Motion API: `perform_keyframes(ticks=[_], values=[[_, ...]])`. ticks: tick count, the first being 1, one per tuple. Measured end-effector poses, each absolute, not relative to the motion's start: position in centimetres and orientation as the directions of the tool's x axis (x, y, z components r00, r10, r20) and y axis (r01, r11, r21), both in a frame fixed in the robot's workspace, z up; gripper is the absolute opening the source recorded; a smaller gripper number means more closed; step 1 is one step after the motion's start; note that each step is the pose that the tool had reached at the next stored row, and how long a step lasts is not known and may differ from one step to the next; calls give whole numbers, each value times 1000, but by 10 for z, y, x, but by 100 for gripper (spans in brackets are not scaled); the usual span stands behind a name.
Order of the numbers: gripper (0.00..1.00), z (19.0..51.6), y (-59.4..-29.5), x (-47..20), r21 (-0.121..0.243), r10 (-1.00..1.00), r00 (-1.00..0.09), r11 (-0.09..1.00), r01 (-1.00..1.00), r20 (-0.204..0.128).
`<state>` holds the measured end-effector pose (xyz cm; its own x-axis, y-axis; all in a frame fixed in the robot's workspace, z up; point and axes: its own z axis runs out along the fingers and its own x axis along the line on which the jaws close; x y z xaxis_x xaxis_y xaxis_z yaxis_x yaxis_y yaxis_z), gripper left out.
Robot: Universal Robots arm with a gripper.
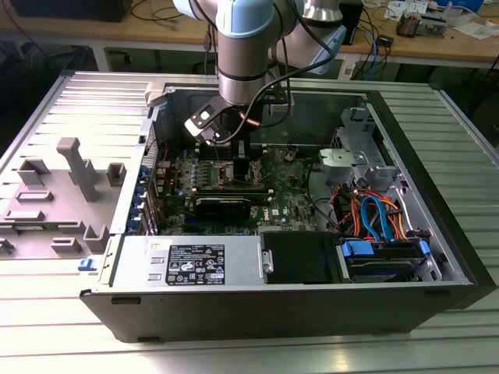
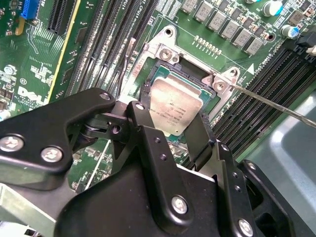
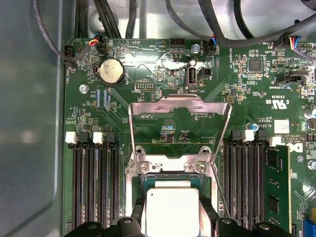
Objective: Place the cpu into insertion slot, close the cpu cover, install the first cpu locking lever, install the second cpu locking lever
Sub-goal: 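Place the cpu into insertion slot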
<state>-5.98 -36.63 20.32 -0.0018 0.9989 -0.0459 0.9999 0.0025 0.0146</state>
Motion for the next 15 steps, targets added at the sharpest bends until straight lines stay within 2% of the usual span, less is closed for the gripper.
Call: perform_keyframes(ticks=[15], values=[[53, 203, -366, -60, 15, 999, 4, -3, 1000, -46]])
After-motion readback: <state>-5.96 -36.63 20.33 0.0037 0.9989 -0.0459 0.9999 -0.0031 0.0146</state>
